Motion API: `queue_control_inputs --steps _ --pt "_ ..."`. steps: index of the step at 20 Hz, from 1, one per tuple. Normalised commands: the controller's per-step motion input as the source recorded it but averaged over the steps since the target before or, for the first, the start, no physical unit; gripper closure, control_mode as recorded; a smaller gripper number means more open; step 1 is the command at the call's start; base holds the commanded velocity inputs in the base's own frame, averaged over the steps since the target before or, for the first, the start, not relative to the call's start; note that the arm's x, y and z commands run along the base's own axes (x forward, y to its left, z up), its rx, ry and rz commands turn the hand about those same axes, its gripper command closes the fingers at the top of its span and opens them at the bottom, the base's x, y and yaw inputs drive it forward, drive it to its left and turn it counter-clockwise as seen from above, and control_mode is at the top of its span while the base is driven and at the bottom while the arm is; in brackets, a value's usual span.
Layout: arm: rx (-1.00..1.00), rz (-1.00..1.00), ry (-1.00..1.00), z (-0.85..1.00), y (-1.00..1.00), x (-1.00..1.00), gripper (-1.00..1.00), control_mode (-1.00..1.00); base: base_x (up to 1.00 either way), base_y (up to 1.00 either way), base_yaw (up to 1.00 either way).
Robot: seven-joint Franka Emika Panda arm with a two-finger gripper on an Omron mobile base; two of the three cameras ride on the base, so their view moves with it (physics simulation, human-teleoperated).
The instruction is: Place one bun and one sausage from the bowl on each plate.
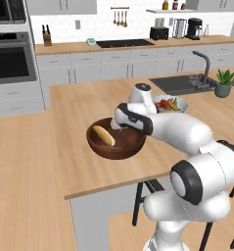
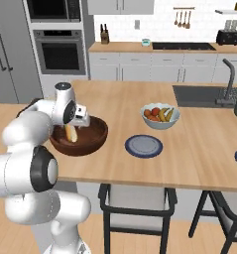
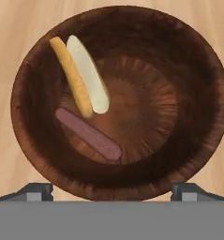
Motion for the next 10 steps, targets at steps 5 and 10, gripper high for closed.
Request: queue_control_inputs --steps 5,10 --pt "0.26 0.00 0.16 -0.47 0.08 0.56 -1.00 -1.00 0.00 0.00 0.00" --pt "-0.04 0.00 0.00 -0.58 0.41 0.23 -1.00 -1.00 0.00 0.00 0.00"
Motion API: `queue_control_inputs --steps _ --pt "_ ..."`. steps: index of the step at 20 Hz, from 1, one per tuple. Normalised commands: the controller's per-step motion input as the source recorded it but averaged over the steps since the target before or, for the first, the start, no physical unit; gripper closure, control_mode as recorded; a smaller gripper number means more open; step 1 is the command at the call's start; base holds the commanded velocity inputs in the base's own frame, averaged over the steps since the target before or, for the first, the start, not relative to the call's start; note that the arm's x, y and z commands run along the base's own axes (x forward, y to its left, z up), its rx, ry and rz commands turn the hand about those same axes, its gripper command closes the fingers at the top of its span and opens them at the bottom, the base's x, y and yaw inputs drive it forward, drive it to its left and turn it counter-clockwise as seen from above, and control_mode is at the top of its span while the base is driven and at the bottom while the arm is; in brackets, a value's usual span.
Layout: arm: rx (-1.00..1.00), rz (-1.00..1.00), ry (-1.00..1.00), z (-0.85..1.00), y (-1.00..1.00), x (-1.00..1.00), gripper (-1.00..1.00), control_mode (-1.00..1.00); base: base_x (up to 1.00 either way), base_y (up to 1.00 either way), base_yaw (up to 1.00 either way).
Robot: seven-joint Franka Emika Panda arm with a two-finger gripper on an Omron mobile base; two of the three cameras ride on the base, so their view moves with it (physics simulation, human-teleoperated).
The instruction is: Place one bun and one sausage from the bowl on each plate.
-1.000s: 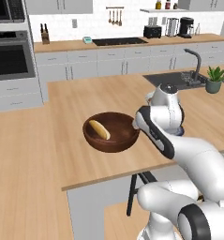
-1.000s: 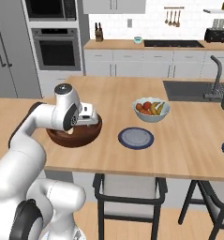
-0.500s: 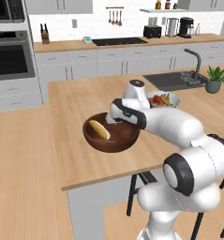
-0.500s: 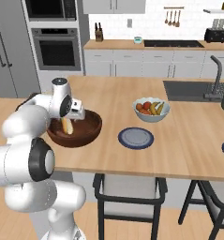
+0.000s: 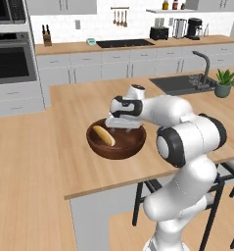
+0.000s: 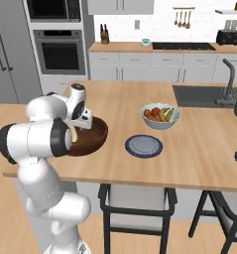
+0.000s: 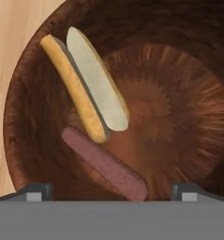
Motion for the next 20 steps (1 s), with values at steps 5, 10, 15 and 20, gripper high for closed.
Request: queue_control_inputs --steps 5,10,15,20 --pt "0.01 0.00 -0.21 -0.39 0.31 0.51 -1.00 -1.00 0.00 0.00 0.00" --pt "0.00 0.00 0.02 -0.37 0.13 0.44 -1.00 -1.00 0.00 0.00 0.00" --pt "-0.02 0.01 0.14 -0.42 0.00 0.36 -1.00 -1.00 0.00 0.00 0.00" --pt "-0.01 0.01 0.05 -0.35 0.16 0.39 -1.00 -1.00 0.00 0.00 0.00"
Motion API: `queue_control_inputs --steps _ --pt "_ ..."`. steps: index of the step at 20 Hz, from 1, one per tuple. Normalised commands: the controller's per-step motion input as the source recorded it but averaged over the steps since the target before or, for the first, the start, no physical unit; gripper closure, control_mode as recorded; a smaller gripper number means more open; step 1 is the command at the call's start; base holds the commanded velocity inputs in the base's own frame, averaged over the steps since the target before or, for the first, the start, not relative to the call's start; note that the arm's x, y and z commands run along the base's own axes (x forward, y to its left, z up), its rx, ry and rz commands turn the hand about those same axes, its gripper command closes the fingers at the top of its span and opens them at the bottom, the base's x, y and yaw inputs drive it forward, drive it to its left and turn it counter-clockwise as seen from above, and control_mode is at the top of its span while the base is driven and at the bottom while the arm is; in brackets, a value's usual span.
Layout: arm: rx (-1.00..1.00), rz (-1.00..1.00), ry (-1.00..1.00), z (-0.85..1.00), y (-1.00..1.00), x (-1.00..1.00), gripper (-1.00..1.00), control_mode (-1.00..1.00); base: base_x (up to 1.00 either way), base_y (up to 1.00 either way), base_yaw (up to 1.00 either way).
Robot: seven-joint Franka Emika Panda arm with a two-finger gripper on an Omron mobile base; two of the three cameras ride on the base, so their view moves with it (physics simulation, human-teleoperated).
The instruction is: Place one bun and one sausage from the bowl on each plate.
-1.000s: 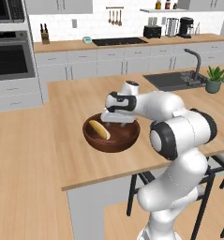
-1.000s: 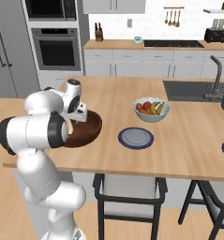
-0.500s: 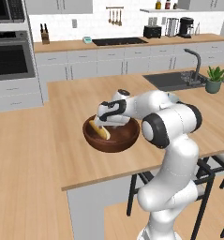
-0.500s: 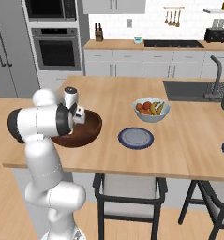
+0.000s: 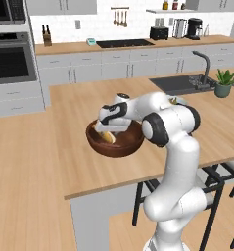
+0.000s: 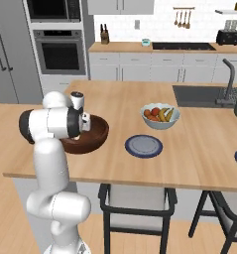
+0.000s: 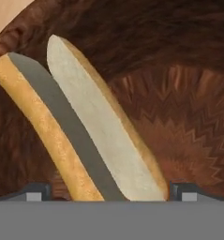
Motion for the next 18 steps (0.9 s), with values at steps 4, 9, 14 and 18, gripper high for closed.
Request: queue_control_inputs --steps 4,9,14,18 --pt "-0.02 0.07 0.00 -0.04 0.14 -0.16 -1.00 -1.00 0.00 0.00 0.00" --pt "0.00 0.13 0.00 -0.29 -0.11 0.08 -1.00 -1.00 0.00 0.00 0.00" --pt "0.00 0.11 0.00 -0.26 -0.13 0.00 -1.00 -1.00 0.00 0.00 0.00" --pt "0.00 0.02 0.00 -0.02 0.00 0.00 -1.00 -1.00 0.00 0.00 0.00"
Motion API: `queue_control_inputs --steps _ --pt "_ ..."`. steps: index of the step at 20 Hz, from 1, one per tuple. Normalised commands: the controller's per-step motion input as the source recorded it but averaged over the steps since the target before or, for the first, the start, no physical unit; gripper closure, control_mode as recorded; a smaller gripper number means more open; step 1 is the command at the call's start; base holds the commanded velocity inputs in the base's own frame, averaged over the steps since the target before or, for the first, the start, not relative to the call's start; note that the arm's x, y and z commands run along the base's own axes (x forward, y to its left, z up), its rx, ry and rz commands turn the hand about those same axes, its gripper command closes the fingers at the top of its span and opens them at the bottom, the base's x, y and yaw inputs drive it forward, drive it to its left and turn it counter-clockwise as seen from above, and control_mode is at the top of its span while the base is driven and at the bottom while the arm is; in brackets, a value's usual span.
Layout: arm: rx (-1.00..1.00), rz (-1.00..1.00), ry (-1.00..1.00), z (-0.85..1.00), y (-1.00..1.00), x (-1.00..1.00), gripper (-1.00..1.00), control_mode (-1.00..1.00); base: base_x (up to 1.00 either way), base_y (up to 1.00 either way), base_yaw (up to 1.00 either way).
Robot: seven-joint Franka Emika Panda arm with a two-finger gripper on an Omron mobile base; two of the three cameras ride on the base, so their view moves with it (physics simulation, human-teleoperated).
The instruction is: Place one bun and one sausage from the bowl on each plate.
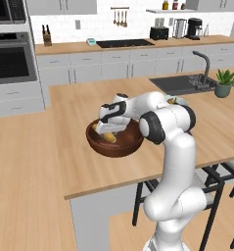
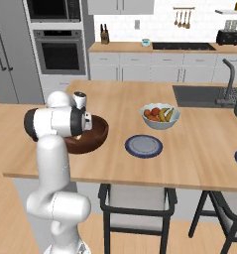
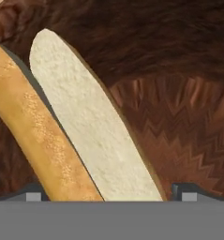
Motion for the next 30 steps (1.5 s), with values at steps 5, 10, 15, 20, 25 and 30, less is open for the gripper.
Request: queue_control_inputs --steps 5,10,15,20,25,30 --pt "-0.01 0.03 0.00 -0.24 -0.06 0.00 -1.00 -1.00 0.00 0.00 0.00" --pt "-0.03 0.05 0.01 -0.42 -0.01 0.00 1.00 -1.00 0.00 0.00 0.00" --pt "0.01 0.00 -0.05 0.18 -0.28 -0.40 1.00 -1.00 0.00 0.00 0.00" --pt "0.03 -0.19 -0.17 1.00 -0.79 -1.00 1.00 -1.00 0.00 0.00 0.00" --pt "-0.04 -0.30 -0.23 1.00 -0.83 -1.00 1.00 -1.00 0.00 0.00 0.00" --pt "-0.20 -0.31 -0.10 0.87 -0.98 -0.37 1.00 -1.00 0.00 0.00 0.00"
